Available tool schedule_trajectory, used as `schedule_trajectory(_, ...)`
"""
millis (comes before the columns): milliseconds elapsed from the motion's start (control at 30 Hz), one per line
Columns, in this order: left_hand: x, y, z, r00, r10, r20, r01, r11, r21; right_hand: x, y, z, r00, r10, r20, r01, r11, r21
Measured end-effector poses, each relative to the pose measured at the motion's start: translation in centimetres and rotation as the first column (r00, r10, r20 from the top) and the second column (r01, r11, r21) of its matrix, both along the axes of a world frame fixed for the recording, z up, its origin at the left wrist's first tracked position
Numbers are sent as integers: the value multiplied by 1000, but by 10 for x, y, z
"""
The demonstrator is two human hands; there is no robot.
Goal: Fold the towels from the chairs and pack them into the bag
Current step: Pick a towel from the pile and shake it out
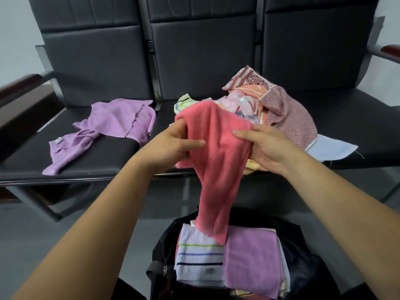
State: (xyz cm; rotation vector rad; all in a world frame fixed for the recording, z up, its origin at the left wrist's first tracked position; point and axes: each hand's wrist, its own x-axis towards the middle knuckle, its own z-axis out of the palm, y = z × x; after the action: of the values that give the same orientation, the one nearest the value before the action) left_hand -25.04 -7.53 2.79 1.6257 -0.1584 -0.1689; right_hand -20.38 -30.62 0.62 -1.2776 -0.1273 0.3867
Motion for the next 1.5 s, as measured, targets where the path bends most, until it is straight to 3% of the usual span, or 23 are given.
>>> schedule_trajectory(100,1,1,2,999,36,11,-36,999,22,3,-5,4,994,-112,10,112,994,-17)
schedule_trajectory(267,-1,3,2,995,93,37,-98,985,145,3,-14,12,997,-48,58,51,998,-47)
schedule_trajectory(400,-4,0,0,983,185,6,-185,980,77,-1,-14,18,994,-48,99,54,997,-54)
schedule_trajectory(600,-12,-11,5,969,218,120,-225,973,54,-4,-17,22,992,-51,116,80,962,-260)
schedule_trajectory(667,-13,-15,6,975,206,90,-209,978,27,-4,-15,24,996,-77,55,85,980,-179)
schedule_trajectory(767,-13,-18,9,970,244,-6,-243,964,-111,-8,-10,27,996,62,-57,-53,989,138)
schedule_trajectory(800,-14,-18,10,968,250,-30,-252,954,-165,-8,-10,26,992,107,-61,-95,980,174)
schedule_trajectory(900,-14,-13,13,985,175,-3,-171,960,-223,-4,-12,21,984,164,-63,-158,984,87)
schedule_trajectory(1033,-10,-5,8,998,44,50,-36,986,-165,1,-19,11,1000,20,-20,-23,991,-130)
schedule_trajectory(1100,-9,-3,7,993,79,93,-76,997,-33,2,-22,10,999,-26,22,30,980,-195)
schedule_trajectory(1167,-9,-1,7,972,129,197,-169,964,206,1,-22,14,999,-28,43,36,982,-187)
schedule_trajectory(1233,-7,3,4,953,189,235,-254,923,288,-1,-20,18,999,-12,47,19,990,-137)
schedule_trajectory(1400,-5,-4,5,928,357,105,-371,911,182,-5,-19,27,990,138,-42,-131,982,139)
schedule_trajectory(1500,-6,-7,11,912,402,-80,-406,913,-37,-5,-19,26,982,164,-94,-147,975,165)
